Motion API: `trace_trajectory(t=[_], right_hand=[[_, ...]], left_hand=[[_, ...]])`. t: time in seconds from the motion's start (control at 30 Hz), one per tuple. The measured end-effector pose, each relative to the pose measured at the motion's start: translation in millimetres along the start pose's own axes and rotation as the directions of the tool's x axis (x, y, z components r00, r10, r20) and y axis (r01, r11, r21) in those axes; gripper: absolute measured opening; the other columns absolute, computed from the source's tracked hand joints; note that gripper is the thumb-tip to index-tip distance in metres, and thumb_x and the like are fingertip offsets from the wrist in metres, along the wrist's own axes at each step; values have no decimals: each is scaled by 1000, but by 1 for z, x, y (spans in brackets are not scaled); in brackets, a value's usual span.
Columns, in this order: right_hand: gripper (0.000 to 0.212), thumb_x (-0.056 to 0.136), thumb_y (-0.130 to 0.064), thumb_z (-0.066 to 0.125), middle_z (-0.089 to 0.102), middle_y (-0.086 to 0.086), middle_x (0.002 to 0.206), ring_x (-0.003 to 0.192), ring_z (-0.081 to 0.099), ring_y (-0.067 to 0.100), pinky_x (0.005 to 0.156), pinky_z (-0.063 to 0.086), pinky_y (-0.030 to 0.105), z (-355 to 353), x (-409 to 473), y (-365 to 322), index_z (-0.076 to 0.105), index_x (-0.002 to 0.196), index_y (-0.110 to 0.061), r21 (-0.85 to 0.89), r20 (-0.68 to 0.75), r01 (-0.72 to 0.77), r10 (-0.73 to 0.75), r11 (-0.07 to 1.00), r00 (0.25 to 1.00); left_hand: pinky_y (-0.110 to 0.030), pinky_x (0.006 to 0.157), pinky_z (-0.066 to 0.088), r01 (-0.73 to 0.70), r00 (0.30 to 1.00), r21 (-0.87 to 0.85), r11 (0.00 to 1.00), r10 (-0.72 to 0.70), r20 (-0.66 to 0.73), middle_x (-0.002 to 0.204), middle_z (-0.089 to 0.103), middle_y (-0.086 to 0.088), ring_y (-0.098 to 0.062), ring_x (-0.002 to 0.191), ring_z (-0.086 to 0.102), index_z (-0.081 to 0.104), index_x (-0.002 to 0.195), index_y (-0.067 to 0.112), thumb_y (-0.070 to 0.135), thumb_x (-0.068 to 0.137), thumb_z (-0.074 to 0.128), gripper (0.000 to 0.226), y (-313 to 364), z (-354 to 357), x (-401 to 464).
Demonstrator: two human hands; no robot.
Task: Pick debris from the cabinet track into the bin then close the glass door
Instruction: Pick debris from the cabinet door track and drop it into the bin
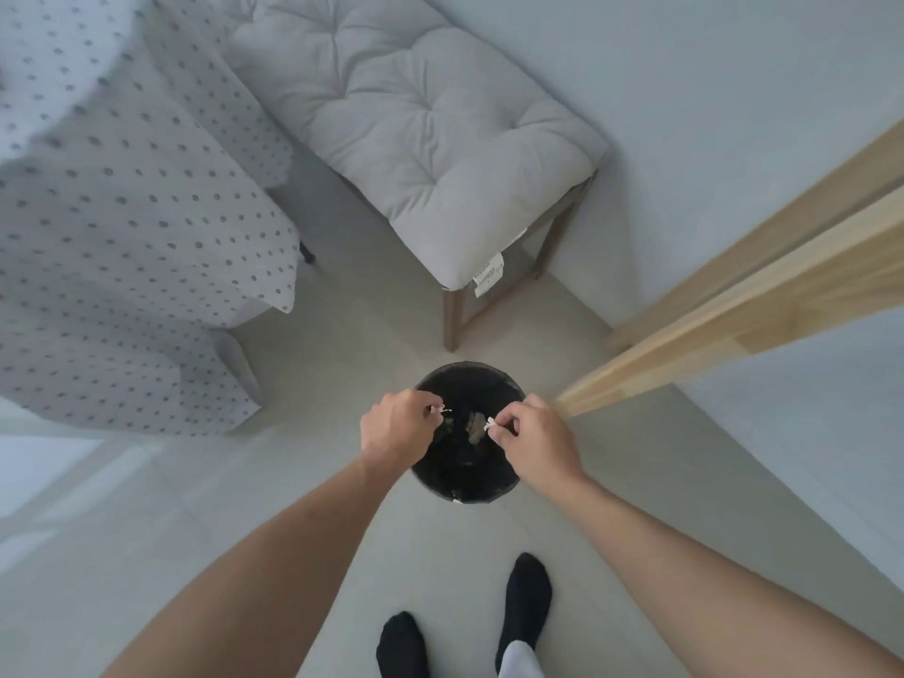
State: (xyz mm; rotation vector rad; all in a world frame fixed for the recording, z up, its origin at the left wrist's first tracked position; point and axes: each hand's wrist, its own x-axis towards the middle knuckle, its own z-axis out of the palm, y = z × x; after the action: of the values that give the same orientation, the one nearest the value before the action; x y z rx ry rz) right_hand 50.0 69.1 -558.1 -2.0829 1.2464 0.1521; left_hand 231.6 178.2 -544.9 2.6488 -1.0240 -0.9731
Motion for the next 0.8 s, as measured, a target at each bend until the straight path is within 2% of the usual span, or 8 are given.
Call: trace_trajectory(t=[0.1, 0.2, 0.3, 0.4, 0.53, 0.7, 0.8], right_hand=[[12, 95, -39, 75, 51, -12, 97, 87, 59, 19, 74, 44, 33, 6, 9, -4, 76, 99, -27, -8, -16, -15, 15, 1000, 1000], [31, 95, -40, 76, 61, -3, 110, 104, 66, 25, 84, 51, 36, 4, 9, -7, 74, 122, -26, -18, 0, -44, 44, 999, 999], [40, 95, -40, 76, 64, 2, 120, 110, 66, 27, 90, 54, 40, 0, 3, -8, 70, 132, -25, -24, 12, -60, 60, 998, 998], [42, 96, -42, 74, 62, 1, 116, 107, 66, 26, 90, 55, 41, -4, -6, -5, 68, 135, -26, -15, 9, -82, 82, 997, 997], [44, 96, -45, 74, 52, -9, 101, 92, 58, 17, 80, 49, 35, -17, -23, -7, 67, 136, -29, 2, -14, -81, 81, 997, 997], [47, 95, -47, 73, 52, -11, 97, 91, 58, 14, 77, 45, 32, -55, -61, -16, 67, 138, -29, 60, -61, -91, 94, 994, 994], [51, 96, -50, 72, 50, -14, 95, 91, 59, 14, 79, 48, 33, -91, -88, -27, 65, 141, -29, 75, -98, -86, 93, 993, 991]], left_hand=[[-38, 86, 57, -4, 1000, -39, 999, 5, 30, 119, 78, 5, -30, 110, 70, 69, 139, 45, 31, 102, 60, 41, -2, 7, 2], [-37, 84, 57, -19, 995, -67, 998, 25, 93, 111, 77, 14, -23, 110, 70, 58, 152, 42, 29, 101, 63, 52, -2, 8, -3], [-39, 91, 58, -12, 991, -64, 998, 20, 130, 123, 75, 16, -20, 117, 68, 47, 160, 40, 34, 102, 66, 61, -2, 4, -10], [-37, 88, 58, -14, 992, -66, 998, 22, 127, 126, 74, 15, -19, 117, 68, 44, 162, 39, 38, 101, 67, 65, -2, -2, -17], [-40, 90, 59, -21, 993, -75, 997, 30, 111, 126, 74, 14, -20, 117, 68, 42, 163, 37, 41, 100, 69, 68, 0, -16, -28], [-37, 88, 59, -55, 995, -76, 996, 61, 80, 123, 77, 15, -19, 114, 71, 42, 162, 35, 43, 101, 68, 68, 12, -49, -56], [-33, 85, 54, -91, 995, -75, 993, 94, 38, 118, 78, 17, -15, 112, 72, 46, 160, 36, 47, 100, 70, 65, 27, -79, -77]])
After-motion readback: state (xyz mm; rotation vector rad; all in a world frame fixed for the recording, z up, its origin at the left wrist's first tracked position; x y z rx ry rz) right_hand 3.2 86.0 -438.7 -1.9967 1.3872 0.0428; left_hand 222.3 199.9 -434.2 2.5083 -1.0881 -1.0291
